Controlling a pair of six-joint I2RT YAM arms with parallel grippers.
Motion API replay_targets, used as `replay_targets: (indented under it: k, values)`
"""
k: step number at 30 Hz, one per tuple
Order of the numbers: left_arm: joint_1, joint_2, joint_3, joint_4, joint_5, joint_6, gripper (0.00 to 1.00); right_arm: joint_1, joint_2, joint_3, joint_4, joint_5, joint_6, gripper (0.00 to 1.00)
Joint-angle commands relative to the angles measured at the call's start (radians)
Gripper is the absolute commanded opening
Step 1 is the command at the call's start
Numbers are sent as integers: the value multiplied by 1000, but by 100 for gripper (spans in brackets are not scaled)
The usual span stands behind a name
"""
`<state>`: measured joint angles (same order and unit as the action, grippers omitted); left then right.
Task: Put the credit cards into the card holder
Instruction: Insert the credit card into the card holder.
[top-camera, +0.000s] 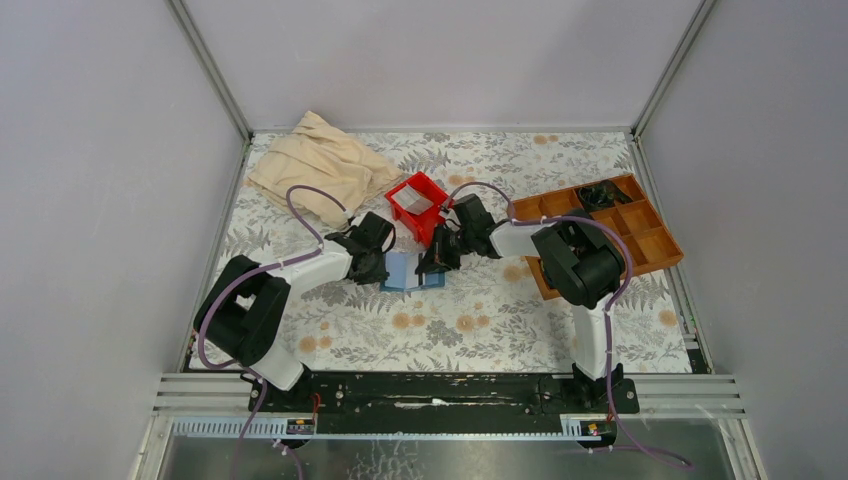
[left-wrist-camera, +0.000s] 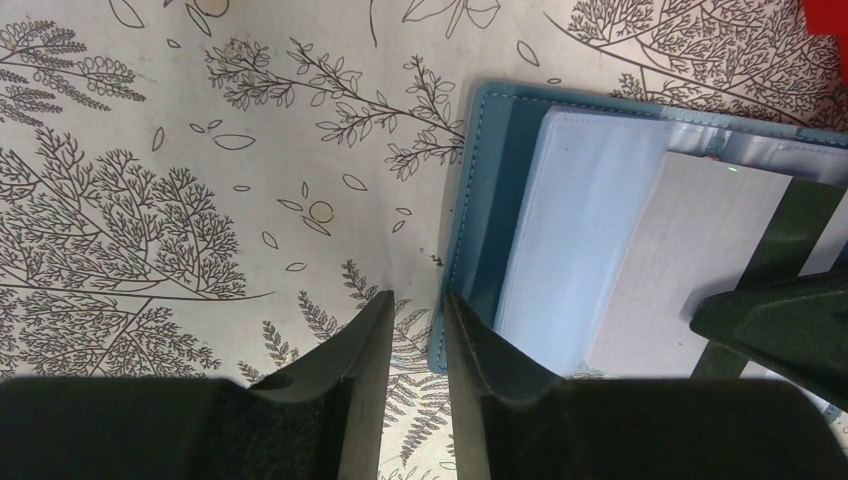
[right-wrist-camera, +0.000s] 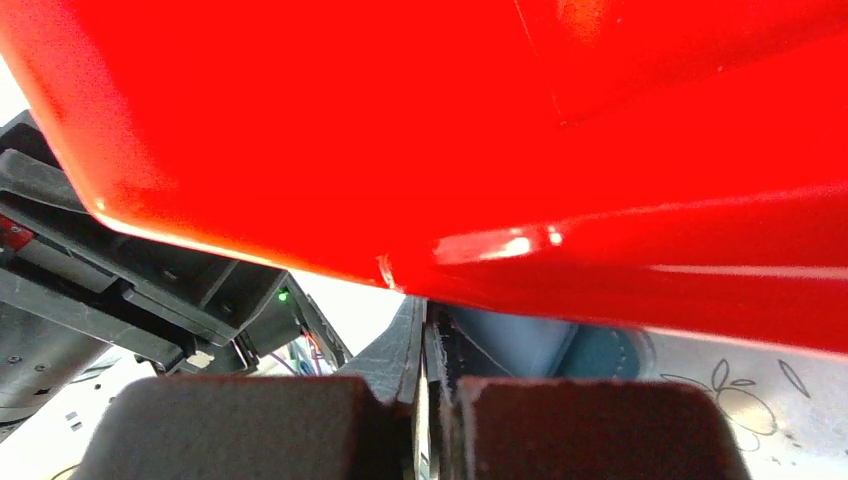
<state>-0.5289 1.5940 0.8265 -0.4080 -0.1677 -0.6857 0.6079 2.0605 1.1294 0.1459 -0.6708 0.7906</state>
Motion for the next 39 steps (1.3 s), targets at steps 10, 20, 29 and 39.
replay_targets:
  k: [10,20,29,39]
  values:
    - [2,104,-50,-9,19,12,32,69,18,-75,168,69,226,0]
    - [3,135,1,-116,-14,15,32,45,-23,-113,155,93,215,0]
    - [3,141,14,-174,-23,17,32,13,-26,-137,210,69,236,0]
    - [3,123,16,-239,-33,7,32,-14,-35,-159,241,35,223,0]
